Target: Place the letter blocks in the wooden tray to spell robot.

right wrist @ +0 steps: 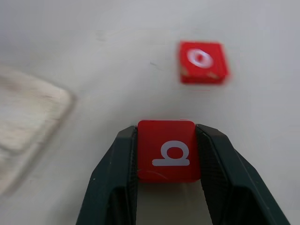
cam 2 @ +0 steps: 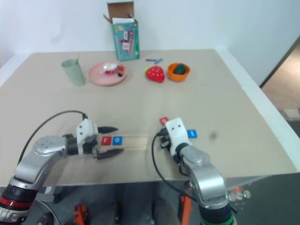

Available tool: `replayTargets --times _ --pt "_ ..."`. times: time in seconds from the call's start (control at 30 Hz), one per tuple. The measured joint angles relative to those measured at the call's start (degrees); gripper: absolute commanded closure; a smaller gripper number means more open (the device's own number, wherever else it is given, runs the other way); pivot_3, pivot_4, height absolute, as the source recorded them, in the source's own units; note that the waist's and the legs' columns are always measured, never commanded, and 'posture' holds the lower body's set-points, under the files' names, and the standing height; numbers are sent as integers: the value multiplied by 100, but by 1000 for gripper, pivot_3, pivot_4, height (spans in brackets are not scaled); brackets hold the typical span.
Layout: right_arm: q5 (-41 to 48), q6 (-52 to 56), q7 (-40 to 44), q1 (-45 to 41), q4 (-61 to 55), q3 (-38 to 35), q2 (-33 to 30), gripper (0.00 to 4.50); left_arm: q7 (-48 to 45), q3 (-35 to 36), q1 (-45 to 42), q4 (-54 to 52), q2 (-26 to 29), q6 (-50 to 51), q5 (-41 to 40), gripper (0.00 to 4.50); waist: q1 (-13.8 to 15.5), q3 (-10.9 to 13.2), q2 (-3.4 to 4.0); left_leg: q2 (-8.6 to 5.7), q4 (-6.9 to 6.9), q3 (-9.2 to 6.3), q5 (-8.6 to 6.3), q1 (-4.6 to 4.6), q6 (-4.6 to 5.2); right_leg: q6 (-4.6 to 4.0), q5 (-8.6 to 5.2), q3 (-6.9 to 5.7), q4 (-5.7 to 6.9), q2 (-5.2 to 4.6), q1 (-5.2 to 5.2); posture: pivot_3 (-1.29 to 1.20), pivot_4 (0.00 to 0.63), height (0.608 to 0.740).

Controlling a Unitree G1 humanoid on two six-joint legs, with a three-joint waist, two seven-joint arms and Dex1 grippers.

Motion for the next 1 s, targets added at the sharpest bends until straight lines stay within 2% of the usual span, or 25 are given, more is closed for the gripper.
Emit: replayTargets --times 0.27,0.5,0.87,0.93,1.0 --pt "-174 1183 -764 -488 -338 -479 683 3297 -37 -14 -6 0 6 2 17 0 -11 0 1 1 -1 0 1 -1 -1 -2 1 0 1 1 -4 0 150 740" --pt "-344 1231 -1261 -1128 187 -780 1129 3297 -120 -127 -77 1 11 -2 106 0 -12 0 1 1 -10 1 1 -3 -1 -2 0 0 1 1 -9 0 150 740" --pt "-340 1166 -1409 -1283 567 -787 1216 3297 -127 -149 -76 0 16 -44 144 0 -15 1 1 1 -13 1 1 -6 -1 -2 -3 0 0 1 -12 0 150 740" --pt "-275 1179 -1320 -1289 562 -755 1178 2266 -128 -149 -71 0 16 -49 159 0 -16 1 1 1 -13 1 1 -6 -1 -2 -3 0 0 1 -12 0 150 740" --pt "-209 1218 -1244 -1299 513 -699 1113 1602 -130 -149 -44 0 21 -60 169 0 -18 1 1 1 -13 1 1 -6 -1 -2 -3 0 0 0 -12 0 150 740"
